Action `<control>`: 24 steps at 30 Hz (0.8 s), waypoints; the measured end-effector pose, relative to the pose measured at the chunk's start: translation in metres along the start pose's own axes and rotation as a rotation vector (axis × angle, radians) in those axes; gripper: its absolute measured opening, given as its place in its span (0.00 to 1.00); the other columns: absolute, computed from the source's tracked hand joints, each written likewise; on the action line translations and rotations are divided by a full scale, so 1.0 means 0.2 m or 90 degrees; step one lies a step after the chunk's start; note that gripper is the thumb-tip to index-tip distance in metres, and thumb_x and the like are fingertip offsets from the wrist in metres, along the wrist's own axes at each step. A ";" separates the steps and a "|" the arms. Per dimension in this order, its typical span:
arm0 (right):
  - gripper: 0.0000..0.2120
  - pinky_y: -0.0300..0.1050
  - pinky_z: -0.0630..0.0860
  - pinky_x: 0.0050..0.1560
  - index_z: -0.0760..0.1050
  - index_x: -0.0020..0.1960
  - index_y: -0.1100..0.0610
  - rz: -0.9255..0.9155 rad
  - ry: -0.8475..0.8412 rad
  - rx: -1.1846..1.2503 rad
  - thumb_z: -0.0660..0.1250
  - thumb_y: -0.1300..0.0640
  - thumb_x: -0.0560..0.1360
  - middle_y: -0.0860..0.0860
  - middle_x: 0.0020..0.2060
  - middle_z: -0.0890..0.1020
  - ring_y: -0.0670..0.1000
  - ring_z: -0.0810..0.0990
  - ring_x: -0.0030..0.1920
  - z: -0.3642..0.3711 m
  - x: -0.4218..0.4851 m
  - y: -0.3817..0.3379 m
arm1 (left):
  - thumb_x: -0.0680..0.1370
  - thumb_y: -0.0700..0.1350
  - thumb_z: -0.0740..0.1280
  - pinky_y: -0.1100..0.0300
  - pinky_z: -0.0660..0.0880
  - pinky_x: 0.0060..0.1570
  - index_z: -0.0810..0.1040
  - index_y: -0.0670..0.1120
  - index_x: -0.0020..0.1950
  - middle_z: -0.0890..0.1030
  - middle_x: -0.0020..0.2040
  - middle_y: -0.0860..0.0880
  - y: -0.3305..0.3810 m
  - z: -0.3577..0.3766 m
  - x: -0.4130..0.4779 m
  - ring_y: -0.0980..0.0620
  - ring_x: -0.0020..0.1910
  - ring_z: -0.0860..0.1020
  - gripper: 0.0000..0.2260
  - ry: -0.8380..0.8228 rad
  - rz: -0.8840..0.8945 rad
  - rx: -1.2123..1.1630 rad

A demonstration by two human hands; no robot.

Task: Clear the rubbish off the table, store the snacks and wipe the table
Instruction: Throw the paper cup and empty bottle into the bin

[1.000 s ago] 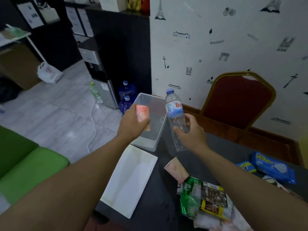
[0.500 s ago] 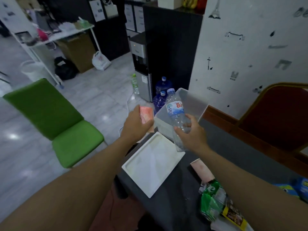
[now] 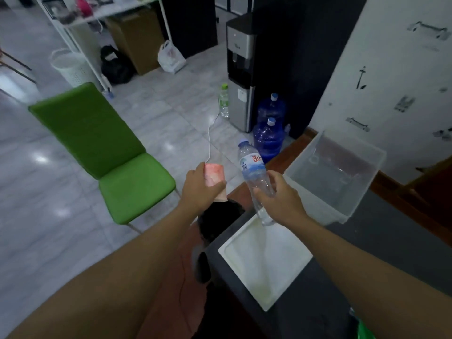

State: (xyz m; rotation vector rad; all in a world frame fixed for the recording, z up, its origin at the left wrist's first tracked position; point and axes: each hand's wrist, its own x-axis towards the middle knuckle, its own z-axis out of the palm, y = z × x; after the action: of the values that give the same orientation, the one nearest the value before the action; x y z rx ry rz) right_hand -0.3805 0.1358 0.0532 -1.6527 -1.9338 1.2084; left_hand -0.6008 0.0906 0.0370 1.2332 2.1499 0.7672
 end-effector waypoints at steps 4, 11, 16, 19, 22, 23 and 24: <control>0.26 0.49 0.74 0.55 0.68 0.70 0.47 0.046 -0.033 -0.103 0.67 0.38 0.76 0.51 0.61 0.80 0.55 0.79 0.59 0.17 0.22 -0.04 | 0.67 0.60 0.74 0.53 0.74 0.54 0.67 0.44 0.70 0.75 0.58 0.43 -0.19 0.02 0.17 0.45 0.55 0.76 0.37 -0.037 -0.065 -0.039; 0.23 0.52 0.77 0.53 0.71 0.65 0.50 0.116 -0.123 -0.259 0.64 0.39 0.76 0.55 0.56 0.80 0.58 0.80 0.53 0.45 0.62 -0.04 | 0.70 0.53 0.77 0.58 0.70 0.48 0.69 0.41 0.64 0.76 0.53 0.46 -0.53 0.19 0.45 0.46 0.51 0.77 0.30 -0.077 -0.189 -0.070; 0.25 0.48 0.72 0.48 0.72 0.65 0.51 0.163 -0.194 -0.356 0.65 0.36 0.76 0.56 0.59 0.80 0.60 0.79 0.57 0.64 0.83 0.09 | 0.71 0.53 0.75 0.58 0.67 0.47 0.70 0.42 0.62 0.75 0.53 0.47 -0.75 0.39 0.59 0.48 0.50 0.74 0.27 -0.137 -0.259 -0.056; 0.27 0.47 0.71 0.48 0.72 0.66 0.53 0.210 -0.238 -0.399 0.66 0.37 0.76 0.56 0.61 0.79 0.60 0.79 0.59 0.76 0.93 0.21 | 0.71 0.56 0.75 0.56 0.69 0.47 0.71 0.42 0.61 0.77 0.55 0.45 -0.90 0.53 0.66 0.45 0.54 0.77 0.27 -0.171 -0.277 -0.037; 0.24 0.47 0.71 0.48 0.73 0.65 0.55 0.245 -0.287 -0.436 0.66 0.40 0.77 0.58 0.62 0.78 0.61 0.78 0.61 0.88 1.01 0.35 | 0.71 0.57 0.74 0.53 0.72 0.50 0.69 0.43 0.64 0.77 0.60 0.43 -1.03 0.67 0.73 0.43 0.57 0.77 0.29 -0.222 -0.296 -0.028; 0.23 0.47 0.71 0.48 0.73 0.65 0.55 0.257 -0.303 -0.445 0.66 0.41 0.78 0.58 0.62 0.78 0.61 0.78 0.61 0.92 1.04 0.39 | 0.72 0.57 0.74 0.53 0.73 0.50 0.69 0.42 0.65 0.77 0.60 0.44 -1.07 0.71 0.75 0.43 0.57 0.77 0.30 -0.234 -0.300 -0.023; 0.23 0.47 0.71 0.48 0.73 0.65 0.55 0.268 -0.316 -0.452 0.66 0.42 0.78 0.57 0.62 0.78 0.60 0.78 0.61 0.96 1.06 0.43 | 0.72 0.57 0.74 0.53 0.73 0.50 0.68 0.43 0.66 0.76 0.60 0.44 -1.11 0.75 0.77 0.43 0.57 0.77 0.30 -0.246 -0.304 -0.016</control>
State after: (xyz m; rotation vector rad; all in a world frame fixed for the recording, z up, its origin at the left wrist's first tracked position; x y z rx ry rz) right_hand -0.5200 0.2557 -0.1819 -2.3812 -2.6244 1.2397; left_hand -0.6922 0.1639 -0.2494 0.7304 1.9820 0.3176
